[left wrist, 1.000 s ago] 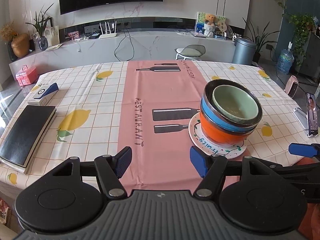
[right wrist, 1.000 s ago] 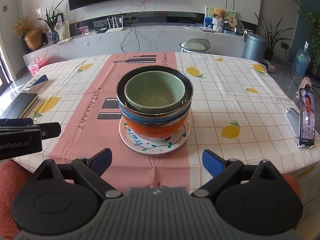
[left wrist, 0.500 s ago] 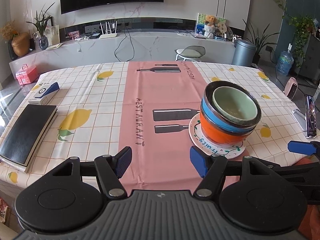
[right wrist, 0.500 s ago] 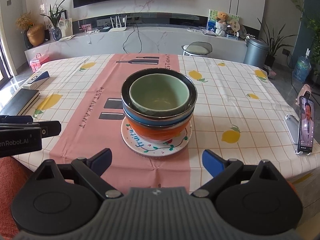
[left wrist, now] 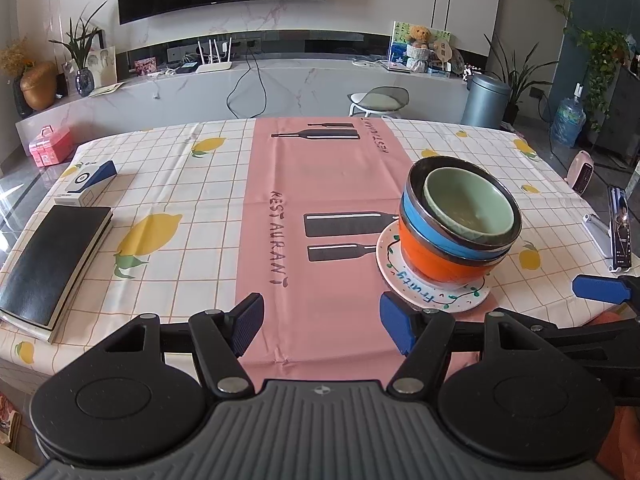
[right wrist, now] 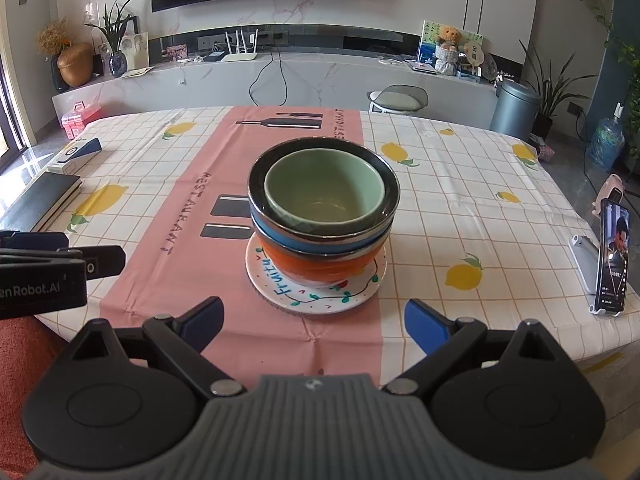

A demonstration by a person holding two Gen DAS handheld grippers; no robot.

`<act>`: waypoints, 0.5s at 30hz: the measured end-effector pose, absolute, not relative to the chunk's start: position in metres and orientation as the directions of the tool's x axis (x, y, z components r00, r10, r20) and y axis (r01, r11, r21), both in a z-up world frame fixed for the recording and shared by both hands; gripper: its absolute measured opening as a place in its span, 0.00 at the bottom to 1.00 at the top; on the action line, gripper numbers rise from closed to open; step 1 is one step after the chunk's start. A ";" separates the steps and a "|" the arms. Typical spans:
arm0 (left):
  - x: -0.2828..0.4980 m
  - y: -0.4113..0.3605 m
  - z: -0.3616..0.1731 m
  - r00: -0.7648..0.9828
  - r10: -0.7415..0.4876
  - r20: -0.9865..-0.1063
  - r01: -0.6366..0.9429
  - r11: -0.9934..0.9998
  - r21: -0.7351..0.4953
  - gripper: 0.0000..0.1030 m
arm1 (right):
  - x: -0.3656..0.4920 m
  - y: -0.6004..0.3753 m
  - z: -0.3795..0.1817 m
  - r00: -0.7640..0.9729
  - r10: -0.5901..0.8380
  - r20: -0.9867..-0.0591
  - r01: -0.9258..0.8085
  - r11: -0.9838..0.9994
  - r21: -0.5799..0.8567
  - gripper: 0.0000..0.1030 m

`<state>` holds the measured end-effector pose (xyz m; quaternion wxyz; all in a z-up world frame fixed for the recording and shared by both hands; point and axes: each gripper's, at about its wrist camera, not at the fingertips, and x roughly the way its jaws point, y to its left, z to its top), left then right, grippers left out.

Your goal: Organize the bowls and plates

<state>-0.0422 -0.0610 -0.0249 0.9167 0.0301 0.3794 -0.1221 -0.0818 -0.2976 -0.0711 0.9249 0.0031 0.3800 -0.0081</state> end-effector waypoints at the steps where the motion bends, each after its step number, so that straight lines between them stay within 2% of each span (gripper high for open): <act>1: -0.042 -0.061 -0.025 0.682 -0.201 -0.703 0.246 0.968 -0.038 0.76 | -0.082 -0.297 -0.071 0.711 -0.012 -0.703 0.017 1.000 -0.001 0.92; 15: -0.043 -0.062 -0.026 0.680 -0.203 -0.704 0.248 0.968 -0.039 0.76 | -0.081 -0.297 -0.072 0.709 -0.011 -0.705 0.013 1.000 -0.002 0.92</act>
